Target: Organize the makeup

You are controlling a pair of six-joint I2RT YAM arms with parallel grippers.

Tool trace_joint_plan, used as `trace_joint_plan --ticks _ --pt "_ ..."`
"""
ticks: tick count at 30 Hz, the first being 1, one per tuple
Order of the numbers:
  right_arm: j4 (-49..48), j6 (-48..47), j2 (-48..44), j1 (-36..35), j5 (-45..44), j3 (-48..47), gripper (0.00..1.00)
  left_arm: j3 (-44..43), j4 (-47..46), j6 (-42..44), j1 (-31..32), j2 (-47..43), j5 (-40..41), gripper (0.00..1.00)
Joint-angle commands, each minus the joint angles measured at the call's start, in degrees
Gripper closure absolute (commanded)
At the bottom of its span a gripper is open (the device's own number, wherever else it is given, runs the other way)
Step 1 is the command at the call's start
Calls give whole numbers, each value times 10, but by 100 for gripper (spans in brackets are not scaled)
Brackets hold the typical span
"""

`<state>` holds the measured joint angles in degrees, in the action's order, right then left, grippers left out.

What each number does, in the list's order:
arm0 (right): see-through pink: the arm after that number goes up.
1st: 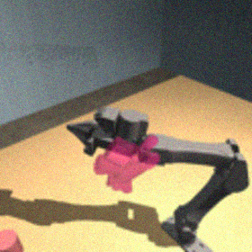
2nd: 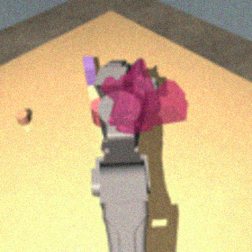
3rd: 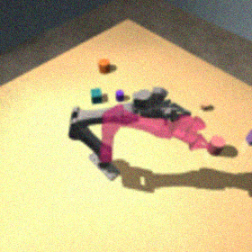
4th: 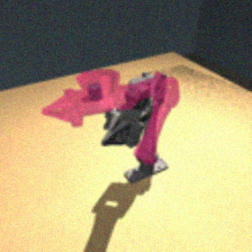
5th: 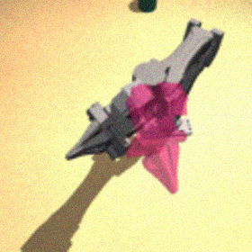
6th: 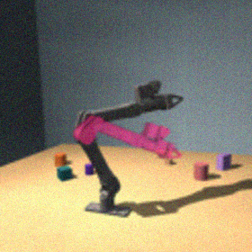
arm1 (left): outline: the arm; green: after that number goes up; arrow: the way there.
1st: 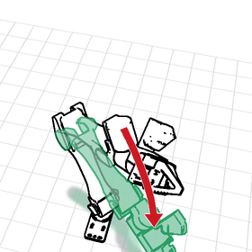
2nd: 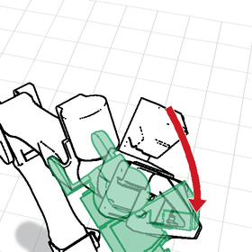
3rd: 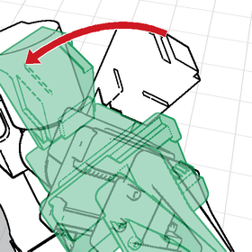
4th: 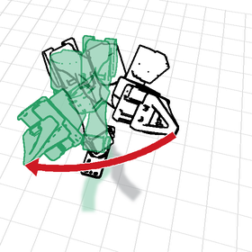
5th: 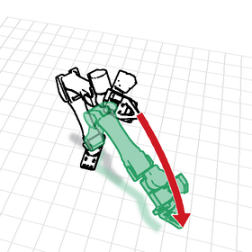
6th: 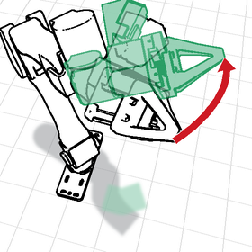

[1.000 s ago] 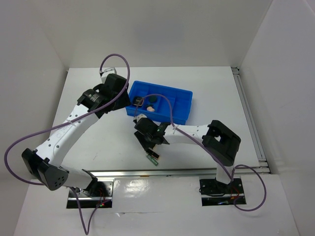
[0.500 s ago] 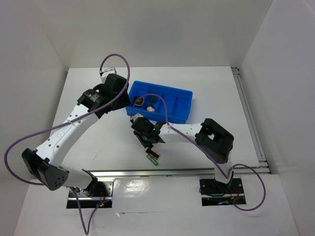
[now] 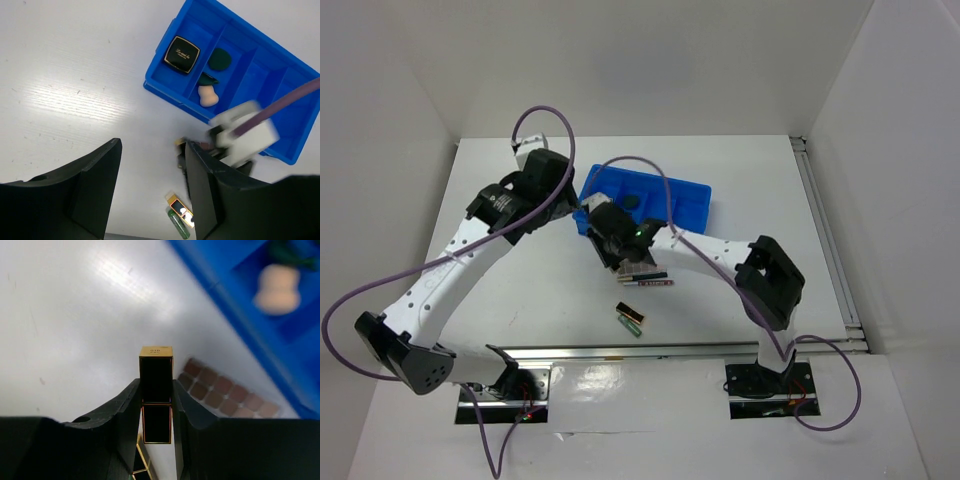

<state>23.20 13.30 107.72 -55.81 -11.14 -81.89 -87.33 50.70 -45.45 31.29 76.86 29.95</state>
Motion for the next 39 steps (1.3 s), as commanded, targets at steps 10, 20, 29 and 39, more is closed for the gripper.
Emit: trace_joint_plan --ticks 10,20,29,39 --pt "-7 129 -86 276 113 -48 70 -3 7 -23 -8 -46 65 32" --pt "-25 134 -29 338 147 -77 70 2 21 -23 -8 -45 65 32" --pt "-32 146 20 338 158 -83 65 2 16 -17 -8 -39 54 32" --pt "-33 140 93 332 158 -134 39 2 27 -23 -8 -39 42 32"
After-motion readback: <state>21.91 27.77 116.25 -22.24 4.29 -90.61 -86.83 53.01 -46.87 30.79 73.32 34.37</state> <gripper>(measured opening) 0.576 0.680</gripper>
